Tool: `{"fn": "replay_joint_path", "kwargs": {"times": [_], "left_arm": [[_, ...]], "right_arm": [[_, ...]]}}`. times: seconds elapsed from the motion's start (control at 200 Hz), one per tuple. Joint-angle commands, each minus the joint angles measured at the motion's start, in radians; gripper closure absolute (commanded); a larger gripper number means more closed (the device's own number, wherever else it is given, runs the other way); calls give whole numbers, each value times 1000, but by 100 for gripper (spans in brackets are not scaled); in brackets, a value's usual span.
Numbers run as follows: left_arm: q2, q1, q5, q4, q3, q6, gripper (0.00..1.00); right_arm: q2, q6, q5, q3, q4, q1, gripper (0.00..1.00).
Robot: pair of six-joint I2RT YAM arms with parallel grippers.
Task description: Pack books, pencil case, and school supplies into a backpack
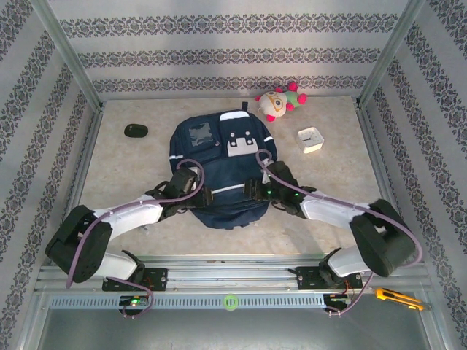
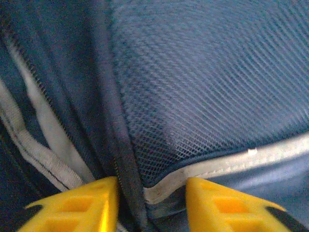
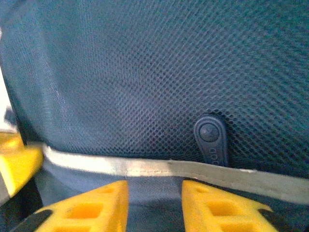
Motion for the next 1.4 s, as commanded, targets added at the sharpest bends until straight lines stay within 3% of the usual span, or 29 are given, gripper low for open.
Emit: {"fn": "replay_joint_path", "kwargs": {"times": [0.0, 0.16, 0.305, 0.385, 0.505, 0.66, 0.869, 1.204, 1.399], "left_arm": [[-97, -16, 6, -54, 56, 61, 45], [-255, 33, -70, -236, 178, 349, 31], [-297, 197, 17, -314, 213, 531, 26], [-261, 280, 124, -328, 216, 486, 27], [-206, 290, 251, -262, 184, 384, 33], [-164, 290, 224, -124, 100, 276, 35], [-42, 304, 141, -111, 132, 319, 34], [109, 406, 315, 106, 85, 170, 44], [147, 422, 404, 253, 42, 143, 46]], "right_arm": [[-130, -141, 14, 7, -128, -9, 55], [-314, -178, -30, 61, -276, -3, 43], [-407, -35, -1, 22, -265, 47, 37], [-415, 121, 17, -14, -248, 47, 36], [-391, 308, -42, -51, -205, 40, 35], [-348, 434, -82, -104, -114, 61, 34], [-330, 433, -86, -132, -76, 29, 32], [-323, 370, -159, -123, -57, -16, 32], [-282, 361, -198, -112, -44, -20, 32]]}}
